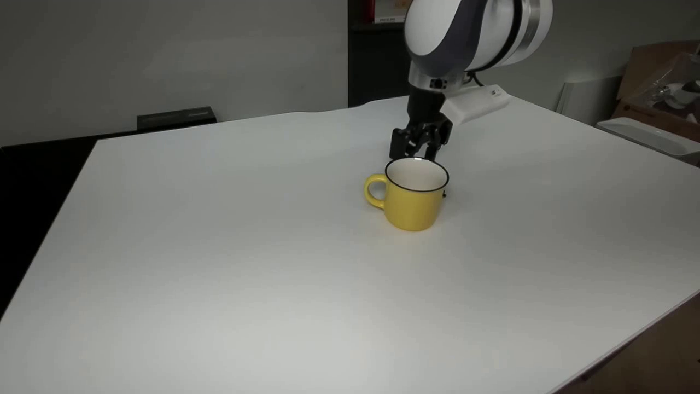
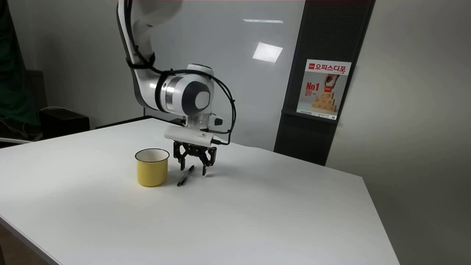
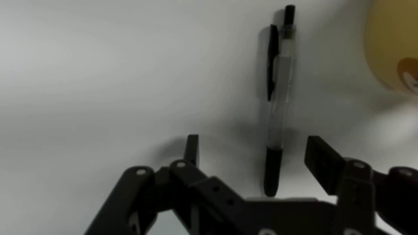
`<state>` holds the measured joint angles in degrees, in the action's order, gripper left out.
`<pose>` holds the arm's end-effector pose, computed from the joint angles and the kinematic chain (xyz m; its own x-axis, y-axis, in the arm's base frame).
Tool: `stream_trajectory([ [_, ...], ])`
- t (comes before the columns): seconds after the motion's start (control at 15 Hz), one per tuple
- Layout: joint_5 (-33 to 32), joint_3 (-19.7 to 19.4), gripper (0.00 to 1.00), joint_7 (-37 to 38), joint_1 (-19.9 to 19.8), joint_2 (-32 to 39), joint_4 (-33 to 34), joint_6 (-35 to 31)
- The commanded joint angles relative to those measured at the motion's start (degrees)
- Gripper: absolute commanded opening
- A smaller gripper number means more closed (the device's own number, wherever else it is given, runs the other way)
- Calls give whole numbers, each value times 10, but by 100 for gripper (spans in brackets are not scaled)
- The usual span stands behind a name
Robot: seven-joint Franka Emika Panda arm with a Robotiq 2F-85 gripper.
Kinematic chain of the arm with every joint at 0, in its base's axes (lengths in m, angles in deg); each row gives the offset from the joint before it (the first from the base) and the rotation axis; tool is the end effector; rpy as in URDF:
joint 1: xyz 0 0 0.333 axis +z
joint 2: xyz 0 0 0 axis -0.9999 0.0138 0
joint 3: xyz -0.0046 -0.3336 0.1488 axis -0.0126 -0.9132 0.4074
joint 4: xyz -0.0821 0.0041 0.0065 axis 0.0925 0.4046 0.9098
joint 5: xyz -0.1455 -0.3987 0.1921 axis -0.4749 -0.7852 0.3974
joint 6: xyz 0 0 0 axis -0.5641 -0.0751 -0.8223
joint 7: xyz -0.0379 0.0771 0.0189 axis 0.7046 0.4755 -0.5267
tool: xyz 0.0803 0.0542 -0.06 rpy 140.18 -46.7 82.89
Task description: Put the pen inside the mug cup
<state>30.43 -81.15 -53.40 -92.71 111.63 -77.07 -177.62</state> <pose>0.7120 0.0049 0.0639 0.9783 0.1953 0.0686 0.1962 -0.9805 -0.0079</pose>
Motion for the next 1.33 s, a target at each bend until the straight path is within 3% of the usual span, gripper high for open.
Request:
stream_trajectory([
  [0.0,8,4,53,-6,-2,9,19,14],
  [0.53,9,8,1,-14,-5,6,17,11],
  [0.93,0,-9,3,-3,6,-28,-6,22],
  [1.27,-32,-46,3,22,44,-107,-24,120],
])
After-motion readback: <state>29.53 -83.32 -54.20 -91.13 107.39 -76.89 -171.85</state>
